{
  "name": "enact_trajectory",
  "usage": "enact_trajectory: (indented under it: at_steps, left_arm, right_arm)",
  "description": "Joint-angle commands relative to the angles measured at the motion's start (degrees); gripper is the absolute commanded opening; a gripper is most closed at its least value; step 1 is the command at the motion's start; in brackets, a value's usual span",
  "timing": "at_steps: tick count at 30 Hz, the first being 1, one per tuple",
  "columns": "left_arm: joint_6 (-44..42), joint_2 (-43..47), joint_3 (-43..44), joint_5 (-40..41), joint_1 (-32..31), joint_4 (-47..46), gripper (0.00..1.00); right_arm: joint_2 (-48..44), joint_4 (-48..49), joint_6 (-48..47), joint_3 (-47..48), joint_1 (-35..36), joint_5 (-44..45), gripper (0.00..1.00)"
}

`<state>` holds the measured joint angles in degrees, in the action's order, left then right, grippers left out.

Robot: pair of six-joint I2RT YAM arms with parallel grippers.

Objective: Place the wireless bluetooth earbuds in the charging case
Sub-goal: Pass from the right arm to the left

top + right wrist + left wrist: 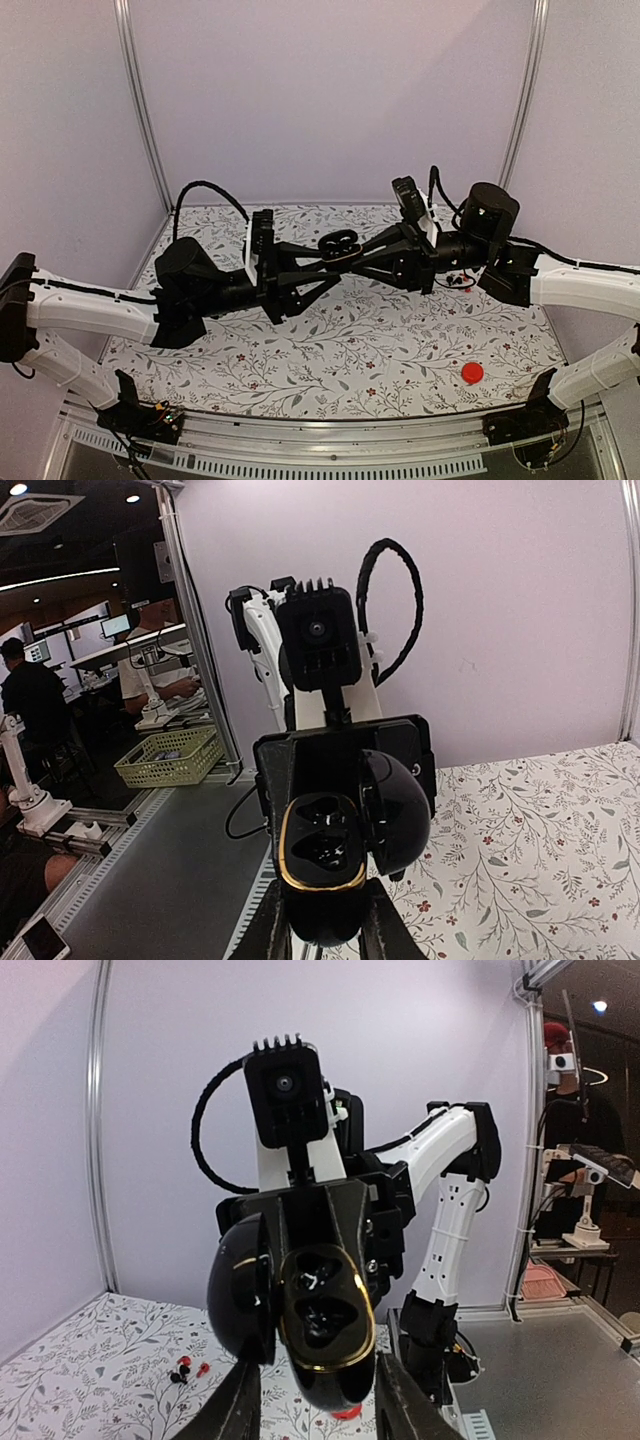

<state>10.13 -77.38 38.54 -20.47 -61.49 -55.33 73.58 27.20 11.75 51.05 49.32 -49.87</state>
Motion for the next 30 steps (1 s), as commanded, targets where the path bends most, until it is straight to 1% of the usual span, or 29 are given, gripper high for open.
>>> enact_trajectory:
  at_steps: [1, 7, 11, 17, 22, 27, 28, 30]
  left_arm:
    - [0.48, -0.62, 0.83, 0.64, -0.70, -1.56, 0.38]
    - [0.96, -0.84, 0.75, 1.16, -0.81, -2.42, 0.33]
    - [1.28, -0.91, 0.70, 1.45, -0.77, -2.90, 0.36]
    - [1.89, -1.26, 0.82, 1.63, -0.83, -3.44, 0.36]
    - [2.86, -1.58, 0.45, 1.94, -0.89, -4.63, 0.33]
    - [3.73, -2.13, 0.22, 2.08, -0.83, -5.96, 0.27]
    - [3.75, -2.15, 0.22, 2.06, -0.84, -6.01, 0.25]
    - [3.67, -1.99, -0.02, 2.17, -0.82, -6.17, 0.23]
  right_arm:
    - [0.59, 0.12, -0.32, 1.43, -0.14, 0.45, 0.00]
    - [0.60, 0.11, -0.18, 1.25, -0.09, 0.63, 0.00]
    - [0.68, 0.15, -0.24, 1.03, -0.02, 0.88, 0.00]
    - [0.73, 0.14, -0.24, 0.90, 0.03, 1.39, 0.00]
    - [0.45, 0.13, -0.32, 0.57, 0.05, 2.32, 0.00]
    - [0.33, 0.11, -0.20, 0.54, 0.08, 2.44, 0.00]
    - [0.25, 0.04, -0.16, 0.48, 0.07, 2.57, 0.02]
    - [0.08, -0.23, -0.02, 0.39, 0.10, 3.03, 0.15]
